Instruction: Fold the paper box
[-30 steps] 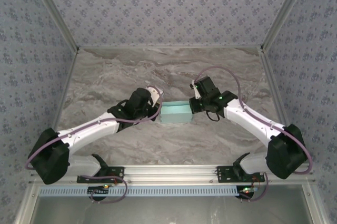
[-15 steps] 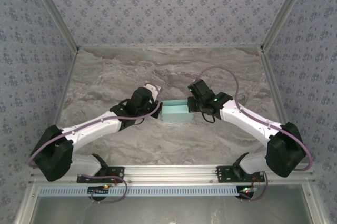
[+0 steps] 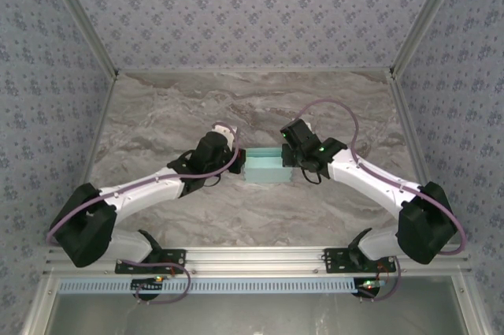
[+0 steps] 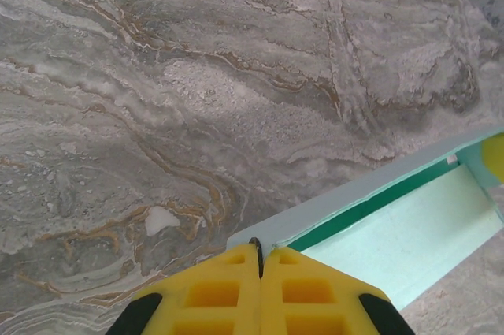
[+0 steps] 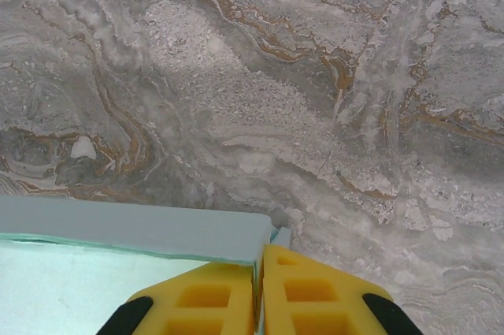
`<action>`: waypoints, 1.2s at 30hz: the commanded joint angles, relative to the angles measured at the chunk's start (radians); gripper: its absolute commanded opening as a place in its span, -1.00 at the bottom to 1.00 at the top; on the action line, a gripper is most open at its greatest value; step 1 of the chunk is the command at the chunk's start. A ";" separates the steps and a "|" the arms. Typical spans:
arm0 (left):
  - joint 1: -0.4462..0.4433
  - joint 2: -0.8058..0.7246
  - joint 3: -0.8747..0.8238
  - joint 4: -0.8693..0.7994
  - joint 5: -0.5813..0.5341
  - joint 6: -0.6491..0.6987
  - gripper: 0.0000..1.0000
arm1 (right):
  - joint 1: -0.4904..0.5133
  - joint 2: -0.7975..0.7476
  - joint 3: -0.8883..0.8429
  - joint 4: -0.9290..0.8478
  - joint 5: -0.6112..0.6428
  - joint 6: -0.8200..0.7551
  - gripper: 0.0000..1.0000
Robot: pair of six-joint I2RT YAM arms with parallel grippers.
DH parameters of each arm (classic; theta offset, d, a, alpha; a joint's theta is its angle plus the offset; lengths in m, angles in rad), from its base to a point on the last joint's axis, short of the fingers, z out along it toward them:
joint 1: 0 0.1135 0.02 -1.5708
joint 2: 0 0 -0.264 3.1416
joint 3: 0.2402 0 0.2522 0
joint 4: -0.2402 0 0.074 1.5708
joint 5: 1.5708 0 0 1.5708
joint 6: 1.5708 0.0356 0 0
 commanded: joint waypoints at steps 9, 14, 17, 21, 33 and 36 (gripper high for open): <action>-0.019 0.056 -0.024 0.097 0.145 -0.122 -0.96 | 0.030 0.015 0.025 0.050 -0.047 0.034 -0.76; -0.019 0.086 -0.012 0.098 0.181 -0.180 -0.99 | 0.030 0.014 0.018 0.060 -0.046 0.034 -0.77; -0.020 0.078 0.012 0.059 0.181 -0.170 -0.99 | 0.031 0.011 0.015 0.060 -0.043 0.034 -0.76; -0.019 0.021 0.052 -0.046 0.112 -0.095 -0.98 | 0.034 0.005 0.007 0.059 -0.028 0.034 -0.77; -0.019 -0.043 0.068 -0.061 0.026 -0.046 -0.97 | 0.057 -0.002 0.008 0.099 -0.008 0.069 -0.78; -0.019 -0.039 0.079 -0.061 0.022 -0.065 -0.97 | 0.069 0.003 0.012 0.103 0.017 0.067 -0.78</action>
